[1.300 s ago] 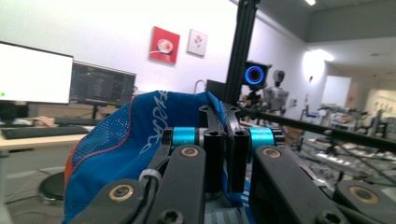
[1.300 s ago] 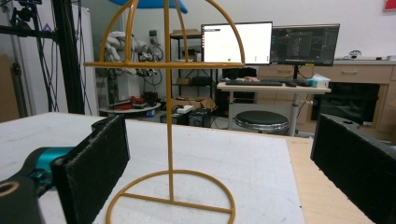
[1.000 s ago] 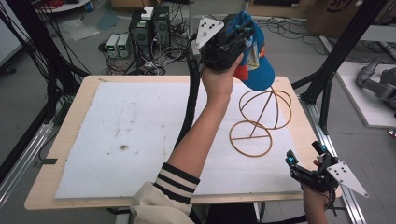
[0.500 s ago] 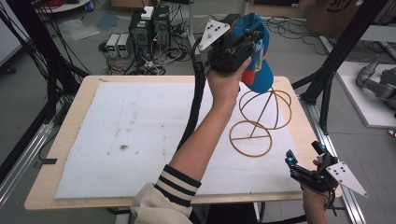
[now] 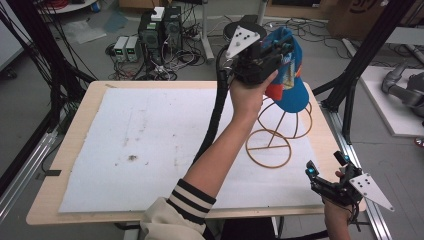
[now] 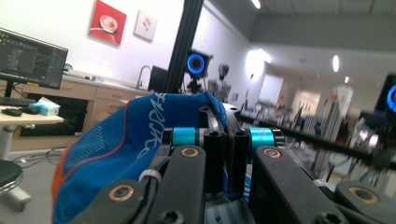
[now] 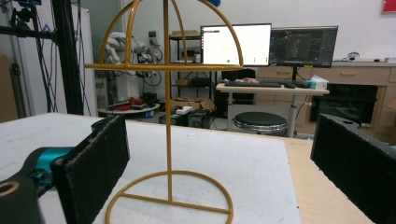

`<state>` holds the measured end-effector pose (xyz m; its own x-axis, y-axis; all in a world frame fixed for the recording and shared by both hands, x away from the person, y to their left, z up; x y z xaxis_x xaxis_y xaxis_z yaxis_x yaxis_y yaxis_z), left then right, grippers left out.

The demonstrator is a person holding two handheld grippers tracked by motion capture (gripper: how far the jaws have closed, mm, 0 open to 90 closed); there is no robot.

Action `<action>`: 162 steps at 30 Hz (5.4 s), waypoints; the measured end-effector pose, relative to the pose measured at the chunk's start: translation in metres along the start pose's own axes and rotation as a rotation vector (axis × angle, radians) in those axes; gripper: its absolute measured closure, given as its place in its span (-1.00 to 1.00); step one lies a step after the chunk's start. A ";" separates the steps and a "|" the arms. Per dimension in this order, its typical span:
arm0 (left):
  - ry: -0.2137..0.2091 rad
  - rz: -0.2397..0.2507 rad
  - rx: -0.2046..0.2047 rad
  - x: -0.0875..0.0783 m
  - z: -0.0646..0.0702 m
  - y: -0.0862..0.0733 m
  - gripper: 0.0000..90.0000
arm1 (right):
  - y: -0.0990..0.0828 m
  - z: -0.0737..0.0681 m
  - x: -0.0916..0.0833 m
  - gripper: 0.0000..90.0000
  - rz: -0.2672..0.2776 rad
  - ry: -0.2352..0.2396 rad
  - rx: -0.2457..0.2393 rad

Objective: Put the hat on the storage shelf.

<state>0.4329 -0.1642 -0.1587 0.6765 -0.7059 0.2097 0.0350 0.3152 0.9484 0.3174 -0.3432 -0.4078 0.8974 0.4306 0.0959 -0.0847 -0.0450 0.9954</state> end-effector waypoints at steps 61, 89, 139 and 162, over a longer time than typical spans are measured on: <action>0.054 -0.139 0.182 -0.028 -0.044 -0.047 -0.62 | 0.001 -0.007 0.000 -0.91 -0.003 0.017 -0.044; 0.204 -0.098 0.267 -0.143 -0.106 -0.018 -0.65 | 0.001 -0.011 0.002 -0.91 -0.002 0.024 -0.026; 0.578 -0.136 0.329 -0.346 -0.226 -0.066 -0.68 | 0.002 -0.015 0.021 -0.91 0.003 0.030 0.007; 0.670 -0.124 0.344 -0.388 -0.242 -0.083 -0.68 | 0.000 -0.014 0.025 -0.91 -0.003 0.040 -0.003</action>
<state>0.3451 0.2369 -0.3760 0.9882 -0.1527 0.0113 -0.0167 -0.0342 0.9993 0.3337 -0.3199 -0.4051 0.8795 0.4667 0.0933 -0.0836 -0.0415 0.9956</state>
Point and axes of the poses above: each handheld gripper's, and its own axes: x roughly forward along the jaws, y roughly out of its top, z roughly to its right, the point moved 10 cm from there along x, roughly forward along the jaws, and after that the axes turned 6 degrees about y, right-handed, at the moved point
